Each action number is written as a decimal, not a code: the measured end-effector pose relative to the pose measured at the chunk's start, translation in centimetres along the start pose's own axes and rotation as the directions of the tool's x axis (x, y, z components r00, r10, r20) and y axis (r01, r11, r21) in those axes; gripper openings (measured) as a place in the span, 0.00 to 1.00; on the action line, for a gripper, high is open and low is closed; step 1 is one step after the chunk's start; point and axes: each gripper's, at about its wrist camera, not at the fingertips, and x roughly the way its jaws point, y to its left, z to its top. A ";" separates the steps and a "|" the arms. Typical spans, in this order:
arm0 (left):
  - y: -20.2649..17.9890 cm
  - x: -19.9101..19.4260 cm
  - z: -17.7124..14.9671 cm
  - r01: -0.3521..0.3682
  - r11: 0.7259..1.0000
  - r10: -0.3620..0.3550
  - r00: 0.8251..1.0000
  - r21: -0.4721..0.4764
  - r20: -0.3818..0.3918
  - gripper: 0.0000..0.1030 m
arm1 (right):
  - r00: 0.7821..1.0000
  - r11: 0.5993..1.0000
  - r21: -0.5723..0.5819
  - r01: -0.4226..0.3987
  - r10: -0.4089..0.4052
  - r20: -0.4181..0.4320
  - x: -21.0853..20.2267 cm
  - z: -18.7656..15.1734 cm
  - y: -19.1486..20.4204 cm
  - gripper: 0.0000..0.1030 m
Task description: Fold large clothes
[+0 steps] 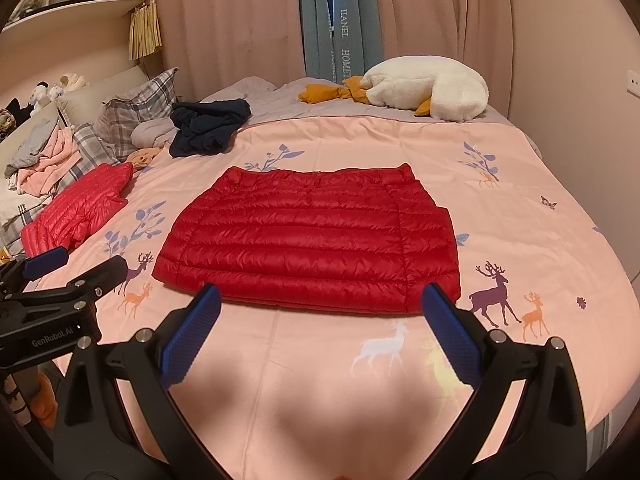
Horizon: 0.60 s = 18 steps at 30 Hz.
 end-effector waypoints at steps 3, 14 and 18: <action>-0.1 0.1 -0.1 0.002 1.000 -0.002 1.000 0.003 -0.001 0.99 | 1.000 1.000 0.003 -0.003 0.003 0.000 -0.1 0.0 0.0 0.98; -0.3 0.3 -0.3 0.003 1.000 -0.003 1.000 0.008 -0.002 0.99 | 1.000 1.000 0.002 -0.008 0.008 -0.004 0.2 0.0 0.0 0.98; -0.4 0.2 -0.3 0.003 1.000 -0.003 1.000 0.009 -0.002 0.99 | 1.000 1.000 0.003 -0.009 0.009 -0.004 0.2 -0.1 0.0 0.98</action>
